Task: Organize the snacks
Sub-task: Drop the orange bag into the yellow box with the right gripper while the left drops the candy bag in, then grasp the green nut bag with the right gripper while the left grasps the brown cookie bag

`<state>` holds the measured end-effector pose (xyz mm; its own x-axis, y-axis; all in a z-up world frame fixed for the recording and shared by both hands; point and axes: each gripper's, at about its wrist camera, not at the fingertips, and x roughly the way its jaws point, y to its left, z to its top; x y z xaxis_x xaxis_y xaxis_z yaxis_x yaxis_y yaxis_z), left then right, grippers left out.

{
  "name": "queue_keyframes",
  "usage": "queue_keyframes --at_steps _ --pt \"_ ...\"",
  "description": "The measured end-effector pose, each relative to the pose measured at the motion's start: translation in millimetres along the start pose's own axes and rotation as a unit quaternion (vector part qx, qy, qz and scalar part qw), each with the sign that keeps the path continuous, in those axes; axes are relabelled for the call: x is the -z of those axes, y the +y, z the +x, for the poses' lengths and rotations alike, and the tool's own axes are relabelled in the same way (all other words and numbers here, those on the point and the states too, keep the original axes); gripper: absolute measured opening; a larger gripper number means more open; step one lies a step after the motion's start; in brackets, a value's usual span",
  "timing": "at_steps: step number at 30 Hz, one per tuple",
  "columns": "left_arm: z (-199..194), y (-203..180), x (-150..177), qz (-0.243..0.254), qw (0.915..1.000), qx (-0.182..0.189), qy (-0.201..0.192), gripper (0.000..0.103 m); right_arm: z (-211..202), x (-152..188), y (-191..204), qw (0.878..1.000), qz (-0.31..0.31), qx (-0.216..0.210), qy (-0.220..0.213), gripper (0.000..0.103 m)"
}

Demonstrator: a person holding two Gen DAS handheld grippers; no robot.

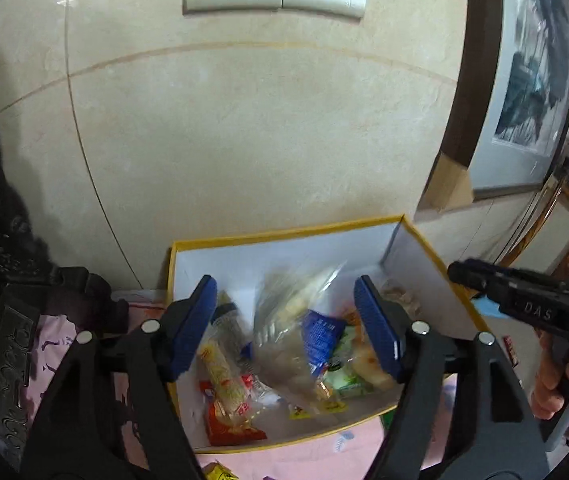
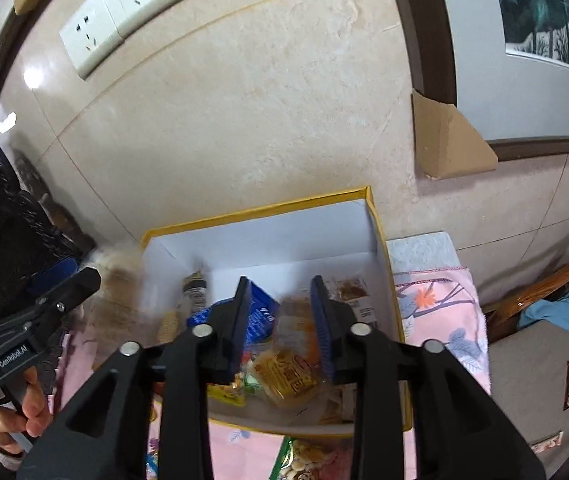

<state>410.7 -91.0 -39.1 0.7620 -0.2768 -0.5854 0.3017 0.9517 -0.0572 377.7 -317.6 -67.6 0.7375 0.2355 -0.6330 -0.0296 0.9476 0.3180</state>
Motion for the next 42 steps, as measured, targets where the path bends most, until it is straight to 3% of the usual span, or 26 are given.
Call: queue_keyframes --at_steps 2,9,13,17,20,24,27,30,32,35,37,39,42 --pt "-14 1 4 -0.007 0.9998 0.001 -0.017 0.082 -12 10 -4 1.000 -0.004 0.002 -0.008 0.054" --pt "-61 9 50 -0.034 0.9992 -0.001 -0.020 0.088 -42 70 -23 1.000 0.022 -0.002 0.023 0.058" --pt "-88 17 100 -0.029 0.9987 -0.042 0.002 0.089 -30 114 -24 0.997 0.007 0.002 0.078 0.058" --pt "-110 23 151 -0.030 0.9970 -0.057 0.045 0.089 -3 142 -11 0.991 -0.069 -0.011 0.111 0.058" --pt "-123 28 181 -0.039 0.9938 -0.063 0.083 0.089 24 152 4 0.974 -0.174 -0.025 0.140 0.058" --pt "-142 36 211 -0.067 0.9892 -0.067 0.112 0.089 53 160 13 0.942 -0.283 -0.041 0.173 0.059" --pt "-153 38 224 -0.074 0.9867 -0.078 0.122 0.089 63 162 19 0.918 -0.352 -0.050 0.175 0.067" --pt "-161 41 237 -0.077 0.9845 -0.089 0.129 0.089 70 173 27 0.889 -0.427 -0.031 0.164 0.071" --pt "-159 40 243 -0.075 0.9830 -0.089 0.142 0.089 72 176 28 0.882 -0.443 -0.030 0.156 0.072" --pt "-151 33 253 -0.053 0.9822 -0.090 0.156 0.089 73 174 27 0.888 -0.432 -0.018 0.154 0.066" --pt "-145 27 260 -0.045 0.9810 -0.085 0.168 0.089 74 172 27 0.890 -0.431 0.002 0.147 0.053" --pt "-142 23 267 -0.040 0.9809 -0.079 0.173 0.089 72 169 25 0.893 -0.426 0.023 0.143 0.031" --pt "-134 14 276 -0.020 0.9800 -0.075 0.183 0.089 66 167 21 0.899 -0.413 0.040 0.142 0.022"
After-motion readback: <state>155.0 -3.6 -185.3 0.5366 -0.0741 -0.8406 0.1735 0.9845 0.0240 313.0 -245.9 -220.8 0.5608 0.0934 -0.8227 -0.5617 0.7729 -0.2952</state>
